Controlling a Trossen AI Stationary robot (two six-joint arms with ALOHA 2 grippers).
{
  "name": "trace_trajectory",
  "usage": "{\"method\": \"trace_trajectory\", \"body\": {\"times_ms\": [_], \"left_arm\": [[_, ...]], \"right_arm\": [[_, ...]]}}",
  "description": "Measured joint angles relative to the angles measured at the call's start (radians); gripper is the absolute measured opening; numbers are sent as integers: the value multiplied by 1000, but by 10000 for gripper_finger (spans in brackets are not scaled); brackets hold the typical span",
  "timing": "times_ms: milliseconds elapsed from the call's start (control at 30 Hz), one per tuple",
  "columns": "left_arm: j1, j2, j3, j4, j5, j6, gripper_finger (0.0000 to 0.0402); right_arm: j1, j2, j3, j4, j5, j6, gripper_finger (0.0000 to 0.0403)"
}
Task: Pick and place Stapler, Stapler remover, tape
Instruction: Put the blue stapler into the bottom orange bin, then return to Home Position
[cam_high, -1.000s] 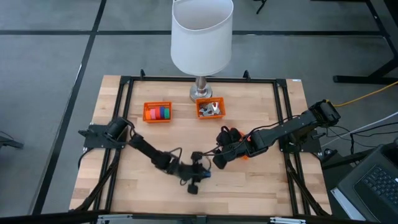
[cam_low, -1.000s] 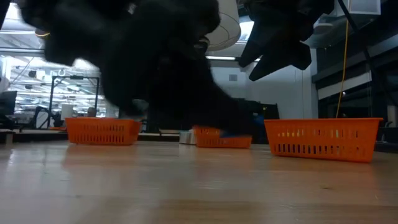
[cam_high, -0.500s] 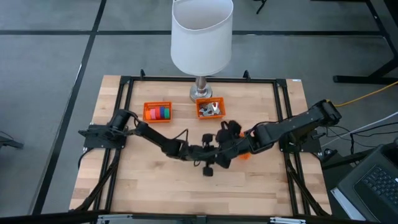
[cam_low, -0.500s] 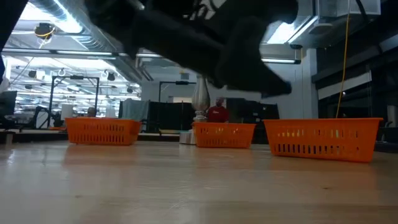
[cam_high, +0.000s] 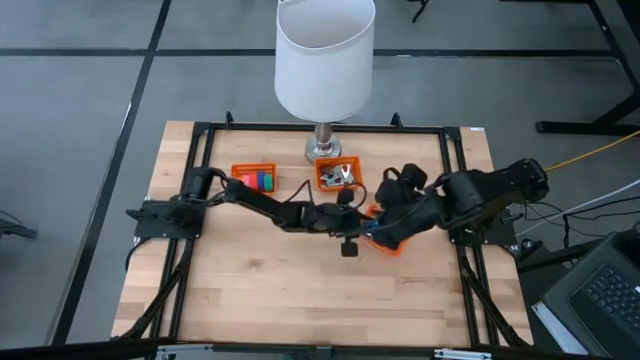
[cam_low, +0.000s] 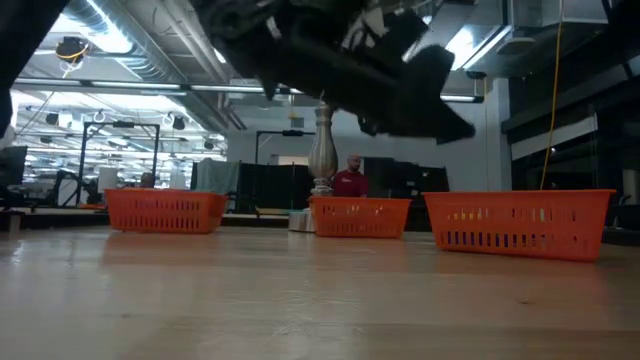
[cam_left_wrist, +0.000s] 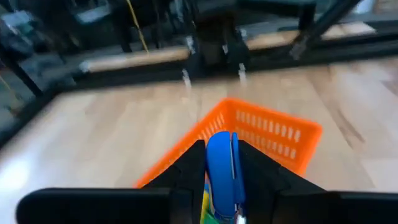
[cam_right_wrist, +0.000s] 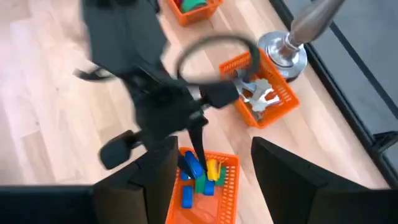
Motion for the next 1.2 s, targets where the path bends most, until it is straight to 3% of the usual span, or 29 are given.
{"method": "trace_trajectory", "body": {"times_ms": [167, 433, 633, 1000, 1200], "left_arm": [[20, 67, 75, -71, 82, -73, 75], [20, 131, 125, -88, 88, -127, 87], [29, 106, 126, -138, 92, -131, 125], [32, 62, 124, -239, 141, -131, 188], [12, -75, 125, -485, 232, -45, 187]], "right_arm": [[-1, 0, 73, -57, 0, -61, 210], [0, 1, 84, -107, -8, -157, 210], [0, 1, 82, -107, -66, -82, 210], [44, 1, 81, -107, -107, -118, 211], [137, 1, 79, -107, -85, -127, 211]]}}
